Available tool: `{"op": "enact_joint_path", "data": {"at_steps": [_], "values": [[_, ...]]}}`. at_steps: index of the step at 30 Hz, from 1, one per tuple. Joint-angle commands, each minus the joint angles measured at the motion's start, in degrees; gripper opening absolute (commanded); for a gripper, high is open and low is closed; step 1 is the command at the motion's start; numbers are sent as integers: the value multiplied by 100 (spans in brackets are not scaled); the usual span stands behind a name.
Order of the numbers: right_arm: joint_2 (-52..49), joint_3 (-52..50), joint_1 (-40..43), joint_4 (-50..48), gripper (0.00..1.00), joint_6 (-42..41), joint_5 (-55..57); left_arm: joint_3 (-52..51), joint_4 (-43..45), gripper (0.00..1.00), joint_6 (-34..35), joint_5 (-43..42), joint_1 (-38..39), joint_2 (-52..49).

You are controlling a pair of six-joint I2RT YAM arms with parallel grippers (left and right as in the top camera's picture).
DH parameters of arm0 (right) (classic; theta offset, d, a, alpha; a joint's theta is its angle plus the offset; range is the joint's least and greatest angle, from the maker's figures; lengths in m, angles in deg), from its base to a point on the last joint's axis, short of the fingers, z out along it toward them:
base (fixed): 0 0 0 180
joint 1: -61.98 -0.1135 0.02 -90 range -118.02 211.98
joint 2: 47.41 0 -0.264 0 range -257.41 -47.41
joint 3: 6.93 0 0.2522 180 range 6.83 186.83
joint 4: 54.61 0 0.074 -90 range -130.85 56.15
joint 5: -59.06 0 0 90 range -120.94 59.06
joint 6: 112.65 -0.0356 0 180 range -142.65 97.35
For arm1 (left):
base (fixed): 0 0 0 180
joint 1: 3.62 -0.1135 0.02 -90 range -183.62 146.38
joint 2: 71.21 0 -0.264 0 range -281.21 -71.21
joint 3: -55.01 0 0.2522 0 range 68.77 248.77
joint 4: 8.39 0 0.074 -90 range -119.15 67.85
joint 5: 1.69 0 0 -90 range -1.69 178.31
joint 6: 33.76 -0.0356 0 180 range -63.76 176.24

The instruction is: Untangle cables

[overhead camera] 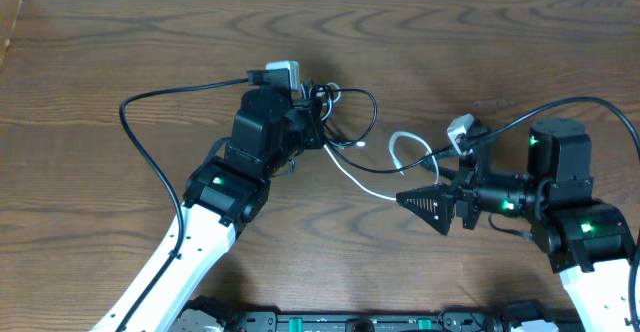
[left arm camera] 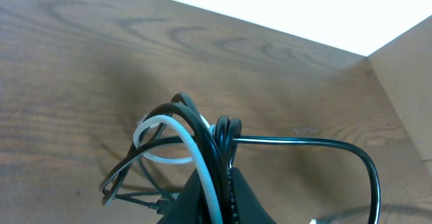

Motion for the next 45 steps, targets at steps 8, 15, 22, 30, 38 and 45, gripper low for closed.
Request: {"op": "enact_joint_path", "data": {"at_steps": [8, 15, 22, 30, 38, 45], "values": [[63, 59, 26, 686, 99, -1335, 1329, 68, 232, 7, -332, -57, -31, 15], [63, 59, 26, 675, 99, -2221, 2361, 68, 170, 7, -542, -306, -31, 15], [63, 59, 26, 184, 99, -1504, 1690, 68, 168, 7, -1725, -2203, -31, 15], [63, 59, 26, -638, 99, -1425, 815, 68, 149, 8, -2717, -3978, -31, 15], [63, 59, 26, -750, 95, -1421, 509, 68, 238, 7, -2750, -4221, -17, 15], [63, 59, 24, -774, 84, -1305, 251, 68, 656, 8, -2747, -4487, -17, 15]]}}
